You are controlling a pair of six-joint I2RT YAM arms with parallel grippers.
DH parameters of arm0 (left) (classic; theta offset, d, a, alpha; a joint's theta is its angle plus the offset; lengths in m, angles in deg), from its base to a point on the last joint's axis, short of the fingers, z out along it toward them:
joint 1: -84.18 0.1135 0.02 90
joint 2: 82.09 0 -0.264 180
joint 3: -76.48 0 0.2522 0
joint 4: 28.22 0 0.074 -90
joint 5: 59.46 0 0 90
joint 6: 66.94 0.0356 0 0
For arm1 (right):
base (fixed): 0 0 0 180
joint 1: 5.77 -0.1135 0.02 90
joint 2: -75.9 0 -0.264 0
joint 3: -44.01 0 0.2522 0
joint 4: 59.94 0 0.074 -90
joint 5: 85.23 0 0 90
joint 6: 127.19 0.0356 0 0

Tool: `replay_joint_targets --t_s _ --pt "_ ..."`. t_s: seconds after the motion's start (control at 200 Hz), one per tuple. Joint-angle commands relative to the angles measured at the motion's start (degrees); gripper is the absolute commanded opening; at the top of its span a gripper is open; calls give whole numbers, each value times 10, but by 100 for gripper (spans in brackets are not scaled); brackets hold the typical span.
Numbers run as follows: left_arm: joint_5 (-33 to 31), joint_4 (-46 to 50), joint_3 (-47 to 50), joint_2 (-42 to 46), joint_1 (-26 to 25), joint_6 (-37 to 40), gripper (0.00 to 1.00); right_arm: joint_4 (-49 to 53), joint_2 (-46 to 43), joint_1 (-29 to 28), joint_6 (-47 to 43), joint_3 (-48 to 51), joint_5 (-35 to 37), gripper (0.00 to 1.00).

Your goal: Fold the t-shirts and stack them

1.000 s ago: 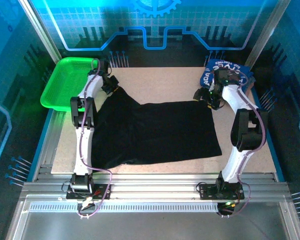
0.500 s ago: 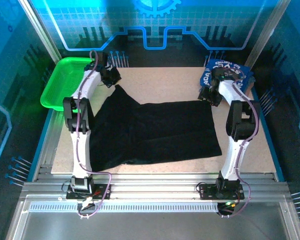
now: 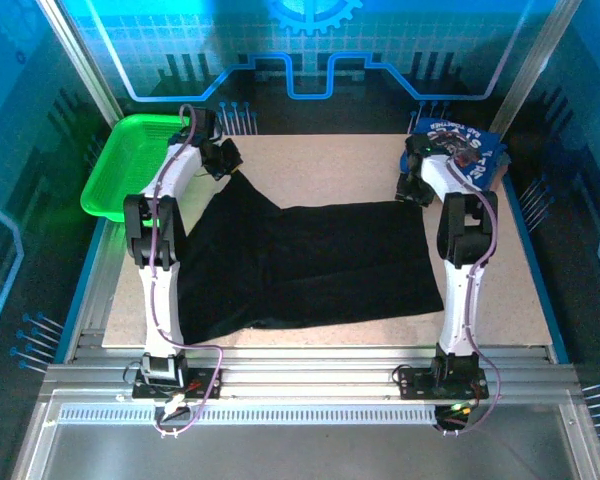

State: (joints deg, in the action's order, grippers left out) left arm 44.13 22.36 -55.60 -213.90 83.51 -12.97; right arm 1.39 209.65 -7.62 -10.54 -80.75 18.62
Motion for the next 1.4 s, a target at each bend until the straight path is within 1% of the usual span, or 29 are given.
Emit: replay_joint_targets --t_s 0.0,0.1,0.15,0.285,0.42,0.495,0.56,0.66,0.765,0.79,0.845,0.87,0.94,0.98,1.061,1.136,1.201,1.391 --pt "15 -9 -1 -1 -1 1 9 47 26 -7 0 -44 31 37" --pt "13 -7 -7 -8 -1 -4 16 65 36 -9 4 -58 41 32" --pt "12 -9 -10 -12 -1 -5 18 68 36 -9 7 -59 45 28" --pt "8 -6 -19 -23 0 -5 20 68 35 -10 7 -56 44 14" --pt "2 -2 -31 -34 0 -13 31 50 21 -15 5 -39 40 0" --pt "-4 2 -39 -40 0 -19 41 27 1 -22 5 -19 37 0" --pt "-12 10 -48 -47 0 -20 47 5 -28 -29 6 6 40 0" --pt "-20 20 -63 -58 0 -20 51 -29 -66 -38 10 37 41 0" --pt "-19 21 -69 -65 0 -22 54 -41 -91 -46 4 52 64 0" --pt "-18 21 -68 -66 0 -23 55 -34 -89 -47 2 46 73 5" --pt "-16 21 -67 -66 0 -24 57 -7 -77 -47 -3 27 89 22" --pt "-15 21 -66 -66 0 -25 57 4 -71 -47 -7 19 94 27" --pt "-13 19 -62 -64 0 -24 58 22 -52 -46 -17 4 99 33" --pt "-12 19 -61 -62 0 -24 58 28 -42 -46 -18 -2 103 39" --pt "-8 19 -59 -59 0 -22 59 36 -23 -45 -16 -12 110 45" --pt "-5 19 -56 -54 1 -19 59 52 -8 -42 -13 -28 109 47" --pt "-4 17 -49 -48 2 -20 59 72 27 -38 -9 -52 100 47" --pt "-5 13 -39 -37 7 -22 60 143 82 -38 -9 -126 97 43"
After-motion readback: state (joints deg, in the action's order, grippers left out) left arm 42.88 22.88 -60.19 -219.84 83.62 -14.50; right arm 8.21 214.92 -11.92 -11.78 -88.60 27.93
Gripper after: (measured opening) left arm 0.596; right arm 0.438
